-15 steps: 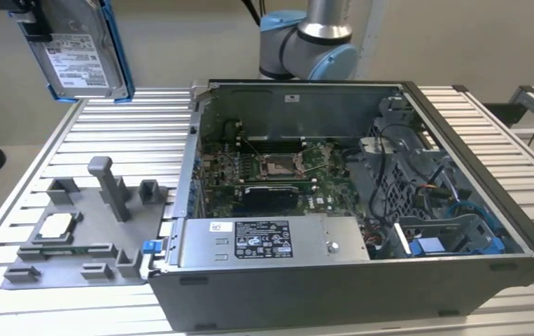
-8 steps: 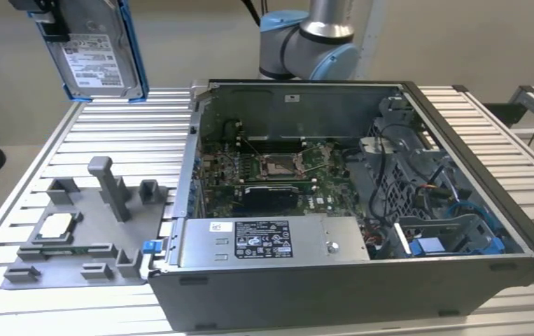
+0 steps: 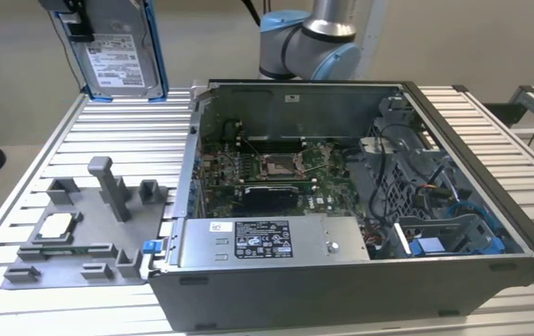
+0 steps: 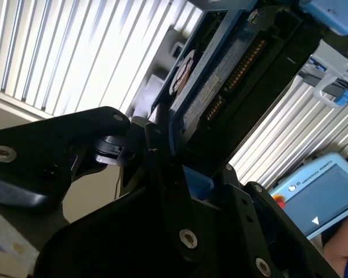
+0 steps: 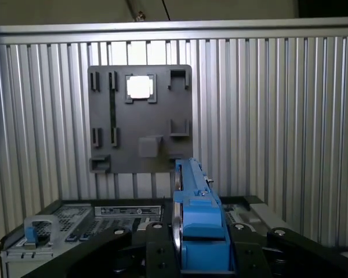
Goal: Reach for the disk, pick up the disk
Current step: 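Pick up the disk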
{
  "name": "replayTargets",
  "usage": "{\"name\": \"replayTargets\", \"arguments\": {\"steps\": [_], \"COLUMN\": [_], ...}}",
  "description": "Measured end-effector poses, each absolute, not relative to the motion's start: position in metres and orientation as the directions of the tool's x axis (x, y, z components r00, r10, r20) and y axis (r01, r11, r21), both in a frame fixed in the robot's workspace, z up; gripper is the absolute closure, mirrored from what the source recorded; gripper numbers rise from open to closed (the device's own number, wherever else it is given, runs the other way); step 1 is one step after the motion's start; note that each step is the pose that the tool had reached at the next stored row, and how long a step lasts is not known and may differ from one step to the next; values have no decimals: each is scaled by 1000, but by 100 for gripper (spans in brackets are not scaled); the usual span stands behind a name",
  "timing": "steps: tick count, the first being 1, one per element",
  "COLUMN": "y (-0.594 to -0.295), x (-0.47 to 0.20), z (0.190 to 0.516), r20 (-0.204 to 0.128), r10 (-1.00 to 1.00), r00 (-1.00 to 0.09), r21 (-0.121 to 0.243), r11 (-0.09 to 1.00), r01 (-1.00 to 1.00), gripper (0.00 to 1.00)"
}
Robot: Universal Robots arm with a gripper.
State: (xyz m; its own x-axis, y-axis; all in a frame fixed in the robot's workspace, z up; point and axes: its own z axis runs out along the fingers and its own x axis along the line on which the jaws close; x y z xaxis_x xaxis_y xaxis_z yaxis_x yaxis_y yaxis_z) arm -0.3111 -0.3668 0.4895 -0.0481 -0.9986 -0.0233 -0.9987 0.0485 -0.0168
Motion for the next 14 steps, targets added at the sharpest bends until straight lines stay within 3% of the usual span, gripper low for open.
{"name": "replayTargets", "arguments": {"steps": [14], "y": [-367], "x": [-265], "z": [489], "r20": [-23], "r10": [-999], "r00": [-48], "r21": [-17], "r11": [48], "r01": [-999], "gripper": [100]}}
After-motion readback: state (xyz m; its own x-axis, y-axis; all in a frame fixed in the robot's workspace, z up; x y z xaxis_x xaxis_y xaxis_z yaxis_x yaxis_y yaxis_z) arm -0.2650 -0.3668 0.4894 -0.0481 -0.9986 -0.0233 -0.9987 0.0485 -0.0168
